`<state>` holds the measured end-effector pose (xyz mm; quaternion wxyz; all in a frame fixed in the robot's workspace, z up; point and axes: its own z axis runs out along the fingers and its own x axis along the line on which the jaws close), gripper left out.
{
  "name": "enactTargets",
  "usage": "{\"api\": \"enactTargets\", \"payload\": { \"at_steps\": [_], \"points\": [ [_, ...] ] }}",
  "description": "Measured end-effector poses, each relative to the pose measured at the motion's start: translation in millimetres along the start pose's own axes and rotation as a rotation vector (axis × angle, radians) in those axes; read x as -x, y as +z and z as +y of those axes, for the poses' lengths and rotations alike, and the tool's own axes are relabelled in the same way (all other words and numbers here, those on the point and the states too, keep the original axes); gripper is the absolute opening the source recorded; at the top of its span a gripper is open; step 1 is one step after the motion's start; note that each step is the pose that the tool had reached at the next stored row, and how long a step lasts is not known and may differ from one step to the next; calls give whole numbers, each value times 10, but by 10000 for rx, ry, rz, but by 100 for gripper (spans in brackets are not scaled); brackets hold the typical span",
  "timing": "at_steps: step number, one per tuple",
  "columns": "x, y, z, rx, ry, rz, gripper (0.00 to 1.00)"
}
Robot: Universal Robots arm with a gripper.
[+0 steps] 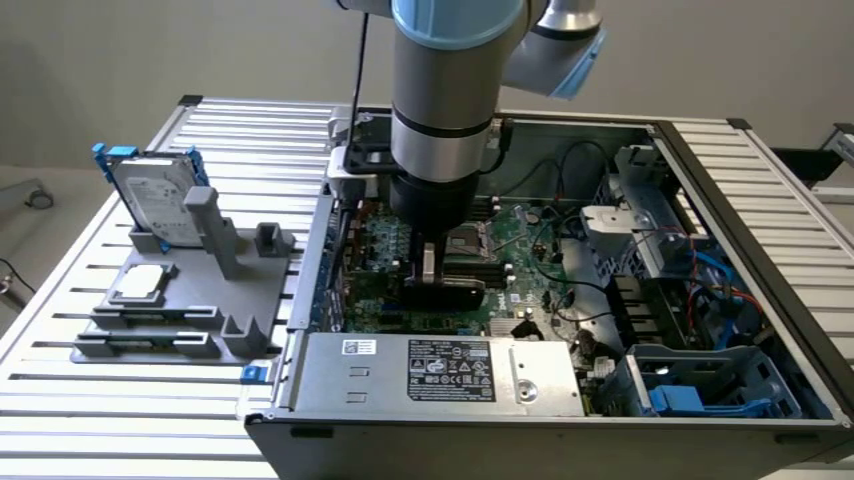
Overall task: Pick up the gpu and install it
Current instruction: 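Insert the gpu into the slot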
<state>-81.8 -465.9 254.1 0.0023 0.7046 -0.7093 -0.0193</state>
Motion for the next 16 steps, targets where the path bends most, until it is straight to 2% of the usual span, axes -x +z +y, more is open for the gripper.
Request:
{"api": "enactTargets", "payload": {
  "at_steps": [4,5,6,14,16],
  "points": [
    [3,-19,0,-1,0,-3,27],
    [3,-41,1,2,1,1,34],
    [5,-62,2,3,0,-1,34],
    [13,-377,12,6,1,2,34],
    [14,-427,13,5,0,0,34]
  ]
}}
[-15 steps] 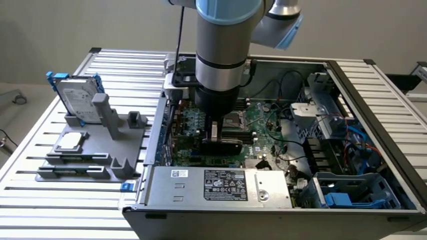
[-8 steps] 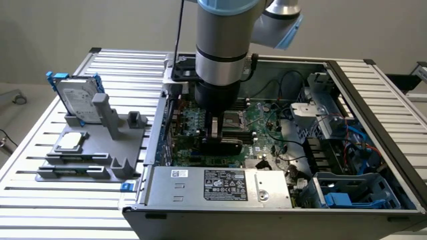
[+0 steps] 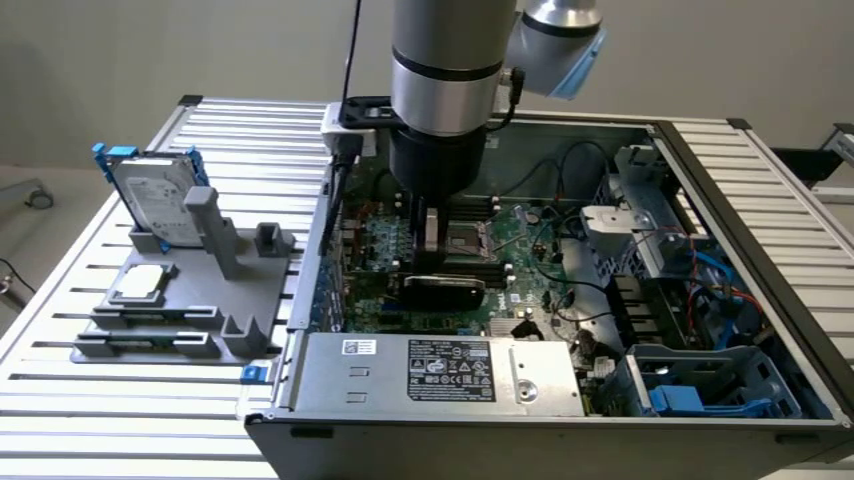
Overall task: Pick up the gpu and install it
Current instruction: 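Insert the gpu into the slot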
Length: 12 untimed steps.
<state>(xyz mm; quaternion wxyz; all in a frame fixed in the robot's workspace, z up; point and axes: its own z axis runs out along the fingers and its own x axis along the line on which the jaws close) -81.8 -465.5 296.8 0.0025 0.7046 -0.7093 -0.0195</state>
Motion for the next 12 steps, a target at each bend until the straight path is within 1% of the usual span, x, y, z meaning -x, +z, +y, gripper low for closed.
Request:
{"api": "enactTargets", "payload": {
  "at_steps": [1,2,5,6,12],
  "points": [
    [0,-5,0,0,0,0,32],
    [0,-5,0,-1,-1,-2,32],
    [0,-6,1,-1,0,0,13],
    [0,-6,1,0,0,0,11],
    [0,-6,1,0,0,0,11]
  ]
}}
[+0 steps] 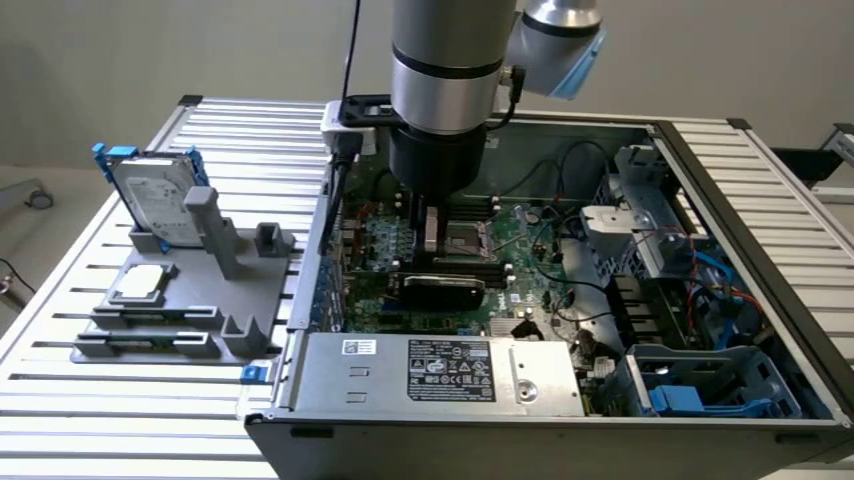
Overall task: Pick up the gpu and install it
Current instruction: 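Press down on the gpu until it lock into place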
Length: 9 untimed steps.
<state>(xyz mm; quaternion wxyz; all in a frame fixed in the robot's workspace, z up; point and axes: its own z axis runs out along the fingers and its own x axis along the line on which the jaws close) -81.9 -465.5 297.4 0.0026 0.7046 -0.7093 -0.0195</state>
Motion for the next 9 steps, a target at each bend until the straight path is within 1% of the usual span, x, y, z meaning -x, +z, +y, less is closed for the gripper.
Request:
{"api": "enactTargets", "payload": {
  "at_steps": [9],
  "points": [
    [0,0,0,0,0,0,11]
  ]
}}
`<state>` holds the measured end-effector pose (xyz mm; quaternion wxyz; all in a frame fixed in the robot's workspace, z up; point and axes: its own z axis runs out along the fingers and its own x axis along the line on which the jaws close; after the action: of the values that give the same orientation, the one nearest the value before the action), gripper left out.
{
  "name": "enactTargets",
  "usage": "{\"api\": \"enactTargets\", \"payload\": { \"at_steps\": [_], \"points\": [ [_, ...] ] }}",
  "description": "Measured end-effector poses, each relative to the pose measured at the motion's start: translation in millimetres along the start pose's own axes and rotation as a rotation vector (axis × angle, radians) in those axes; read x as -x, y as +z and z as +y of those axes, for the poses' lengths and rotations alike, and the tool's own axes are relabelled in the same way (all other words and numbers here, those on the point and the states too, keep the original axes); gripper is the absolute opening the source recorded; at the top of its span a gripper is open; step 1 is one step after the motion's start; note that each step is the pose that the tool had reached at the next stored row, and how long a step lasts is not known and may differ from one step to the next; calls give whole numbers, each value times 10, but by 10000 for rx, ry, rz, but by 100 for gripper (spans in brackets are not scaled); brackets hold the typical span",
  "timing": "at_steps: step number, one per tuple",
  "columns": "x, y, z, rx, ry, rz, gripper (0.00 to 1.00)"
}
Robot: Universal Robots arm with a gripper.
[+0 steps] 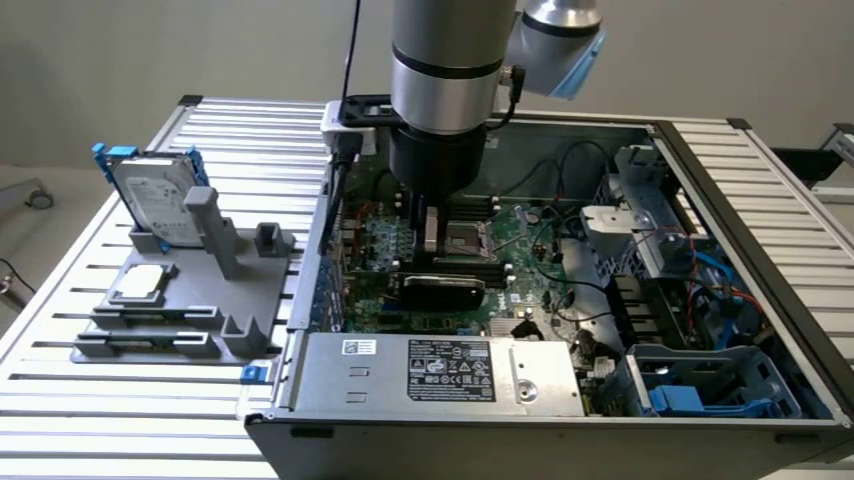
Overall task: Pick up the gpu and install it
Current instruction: 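Press down on the gpu until it lock into place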
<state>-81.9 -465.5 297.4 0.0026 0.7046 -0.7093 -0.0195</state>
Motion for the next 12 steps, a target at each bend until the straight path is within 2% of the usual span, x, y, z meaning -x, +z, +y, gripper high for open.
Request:
{"api": "enactTargets", "payload": {
  "at_steps": [4,9,12],
  "points": [
    [0,7,12,1,1,-3,11],
    [19,86,110,-1,-13,-37,11],
    [46,129,133,0,-21,-51,11]
  ]
}}
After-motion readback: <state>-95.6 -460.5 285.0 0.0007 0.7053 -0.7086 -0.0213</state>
